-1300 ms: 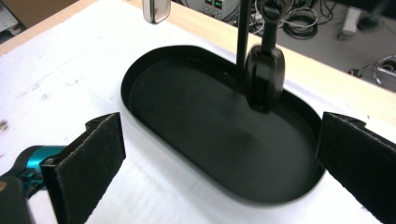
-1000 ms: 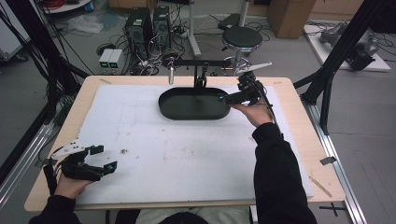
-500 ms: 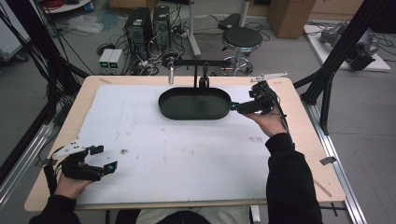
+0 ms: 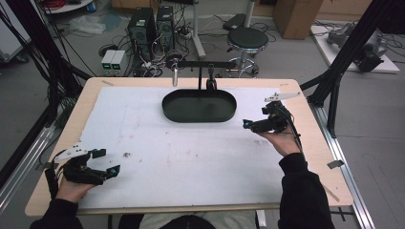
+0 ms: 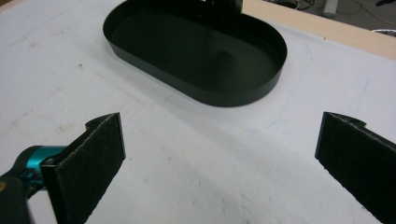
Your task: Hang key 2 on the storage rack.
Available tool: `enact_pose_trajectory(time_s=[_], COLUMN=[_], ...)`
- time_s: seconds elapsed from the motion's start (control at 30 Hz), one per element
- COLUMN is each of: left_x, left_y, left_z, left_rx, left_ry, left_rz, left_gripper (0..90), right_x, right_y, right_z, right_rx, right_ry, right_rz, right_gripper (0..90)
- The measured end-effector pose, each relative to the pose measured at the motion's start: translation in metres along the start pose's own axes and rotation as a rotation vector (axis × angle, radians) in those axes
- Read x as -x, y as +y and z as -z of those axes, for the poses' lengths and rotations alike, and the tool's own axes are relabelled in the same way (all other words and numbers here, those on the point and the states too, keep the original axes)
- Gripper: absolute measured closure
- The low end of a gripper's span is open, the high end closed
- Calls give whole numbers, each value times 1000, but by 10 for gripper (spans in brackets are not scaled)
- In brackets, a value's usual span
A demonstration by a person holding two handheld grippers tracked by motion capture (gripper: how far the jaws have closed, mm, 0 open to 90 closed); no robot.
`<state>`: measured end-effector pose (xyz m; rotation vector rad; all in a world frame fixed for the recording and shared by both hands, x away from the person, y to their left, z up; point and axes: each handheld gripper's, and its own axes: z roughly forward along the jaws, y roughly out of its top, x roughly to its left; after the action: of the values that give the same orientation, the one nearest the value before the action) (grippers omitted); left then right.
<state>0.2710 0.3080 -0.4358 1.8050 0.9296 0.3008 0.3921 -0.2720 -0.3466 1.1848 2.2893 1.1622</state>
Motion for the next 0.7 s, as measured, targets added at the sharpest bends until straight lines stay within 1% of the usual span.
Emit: enact_pose_trajectory(time_s=[0.27,0.33,0.37,0.53,0.6,0.7], left_x=[1,1,1,1,1,1], left_y=[0,0,0,-1,-1,-1], left_z=[-1,-1,0,0,-1,-1], left_rx=[-7,-8,-9,-13,-14,-17], left_ry=[-2,-1,-1,-1,-1,-2], left_rz=[-5,-5,-5,-6,-3,-6], left_gripper=[17,18,18,17,17,17], right_x=[4,5,5,2,0,-3], right_y=[-23,-29,-33,-52,-61,-72], right_z=[6,6,5,2,1,2], right_rx=[33,19,22,-3,-2,0], right_ry=[-18,-22,-20,-9,8,15], right_rz=[-13,-11,-7,-11,-17,-13], right_gripper=[8,8,8,8,8,8])
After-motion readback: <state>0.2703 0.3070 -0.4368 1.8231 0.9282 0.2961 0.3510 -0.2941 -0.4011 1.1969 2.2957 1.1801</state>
